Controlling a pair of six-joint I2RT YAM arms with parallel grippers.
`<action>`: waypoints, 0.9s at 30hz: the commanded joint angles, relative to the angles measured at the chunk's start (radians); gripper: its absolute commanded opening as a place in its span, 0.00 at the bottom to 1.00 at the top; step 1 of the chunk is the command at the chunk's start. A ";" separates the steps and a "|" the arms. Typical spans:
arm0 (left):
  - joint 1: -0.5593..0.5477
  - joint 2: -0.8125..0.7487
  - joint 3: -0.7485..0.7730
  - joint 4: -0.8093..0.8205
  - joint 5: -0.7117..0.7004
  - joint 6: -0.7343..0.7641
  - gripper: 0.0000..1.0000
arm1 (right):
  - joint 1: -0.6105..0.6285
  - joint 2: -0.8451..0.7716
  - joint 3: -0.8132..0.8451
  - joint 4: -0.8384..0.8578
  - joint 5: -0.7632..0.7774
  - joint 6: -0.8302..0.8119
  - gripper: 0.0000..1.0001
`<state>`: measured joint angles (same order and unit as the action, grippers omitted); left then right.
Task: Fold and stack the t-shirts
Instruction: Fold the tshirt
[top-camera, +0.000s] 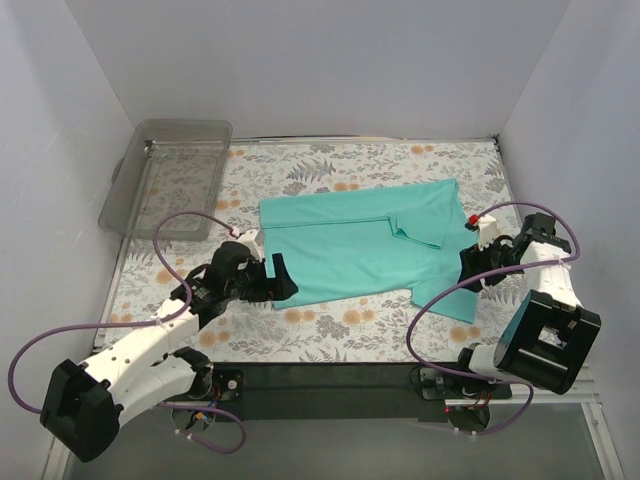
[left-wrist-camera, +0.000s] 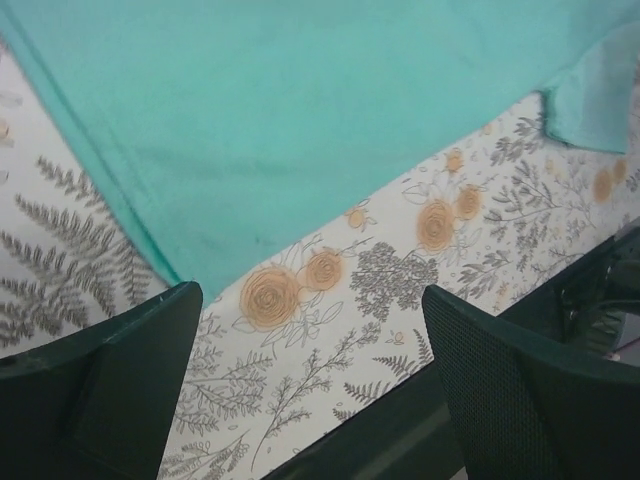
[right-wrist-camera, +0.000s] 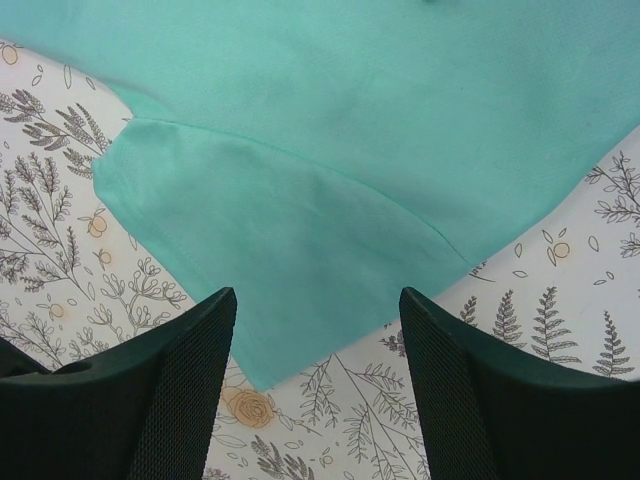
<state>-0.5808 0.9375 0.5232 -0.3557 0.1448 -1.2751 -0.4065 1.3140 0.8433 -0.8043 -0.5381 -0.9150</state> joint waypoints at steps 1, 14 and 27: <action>-0.020 -0.023 0.107 0.029 0.140 0.306 0.86 | -0.006 0.016 0.045 -0.021 -0.037 -0.013 0.62; -0.157 0.142 0.172 -0.267 -0.004 1.031 0.72 | -0.008 0.042 0.034 -0.016 -0.048 -0.041 0.62; -0.261 0.297 0.129 -0.161 -0.170 1.060 0.52 | -0.014 0.073 0.056 -0.022 -0.039 -0.036 0.62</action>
<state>-0.8310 1.2404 0.6559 -0.5636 0.0631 -0.2466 -0.4126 1.3808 0.8585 -0.8127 -0.5598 -0.9405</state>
